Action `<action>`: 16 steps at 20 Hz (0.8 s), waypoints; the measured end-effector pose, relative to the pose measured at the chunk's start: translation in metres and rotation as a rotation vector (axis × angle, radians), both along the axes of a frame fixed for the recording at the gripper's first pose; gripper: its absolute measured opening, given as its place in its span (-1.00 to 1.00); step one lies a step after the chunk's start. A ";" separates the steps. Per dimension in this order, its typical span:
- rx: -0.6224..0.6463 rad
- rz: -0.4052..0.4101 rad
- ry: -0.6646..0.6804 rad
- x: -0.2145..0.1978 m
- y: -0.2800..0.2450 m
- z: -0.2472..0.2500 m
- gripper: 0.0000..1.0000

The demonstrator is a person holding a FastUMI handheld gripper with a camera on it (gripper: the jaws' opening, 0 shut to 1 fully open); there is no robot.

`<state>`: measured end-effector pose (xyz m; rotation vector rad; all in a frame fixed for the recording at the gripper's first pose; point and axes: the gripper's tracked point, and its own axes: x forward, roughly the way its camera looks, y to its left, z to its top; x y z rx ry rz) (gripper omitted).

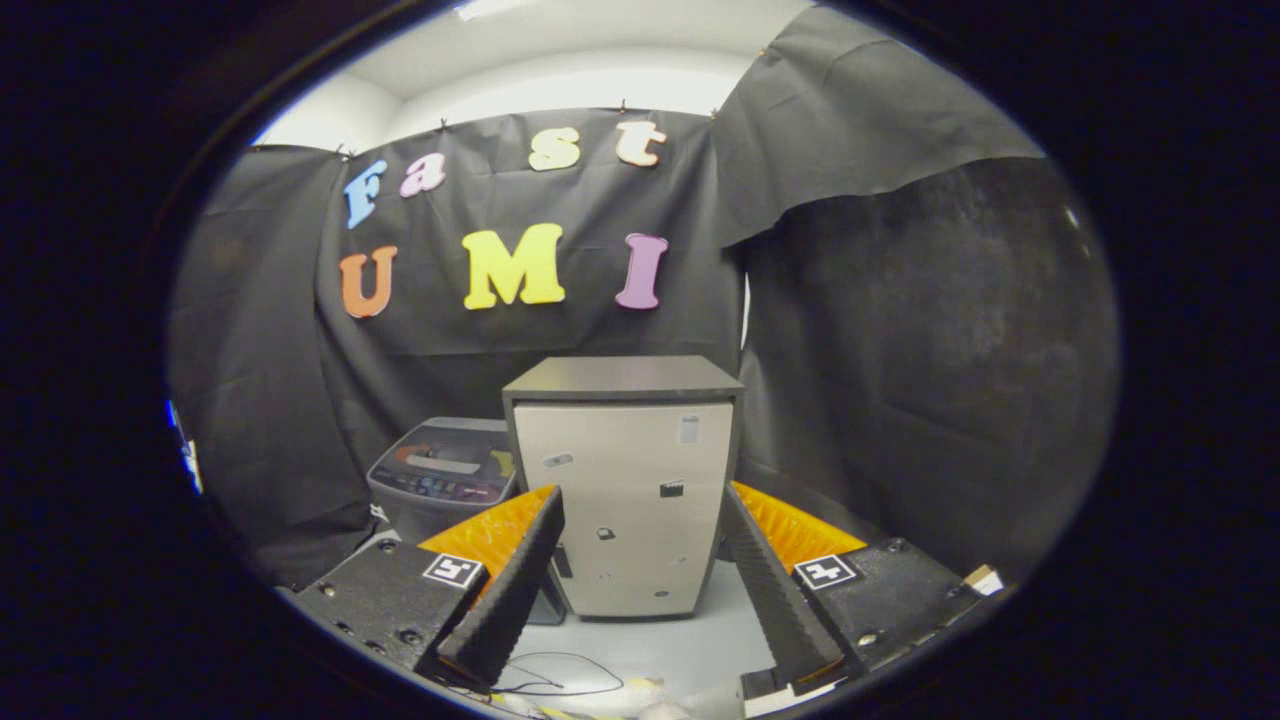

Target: Put the clothes into the washing machine and then close the washing machine lid.

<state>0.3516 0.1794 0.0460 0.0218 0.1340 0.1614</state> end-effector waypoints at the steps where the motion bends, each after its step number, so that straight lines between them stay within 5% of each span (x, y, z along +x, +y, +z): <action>1: -0.010 0.003 -0.003 -0.003 -0.003 -0.002 0.96; 16: -0.008 -0.028 0.030 -0.025 -0.036 -0.029 0.97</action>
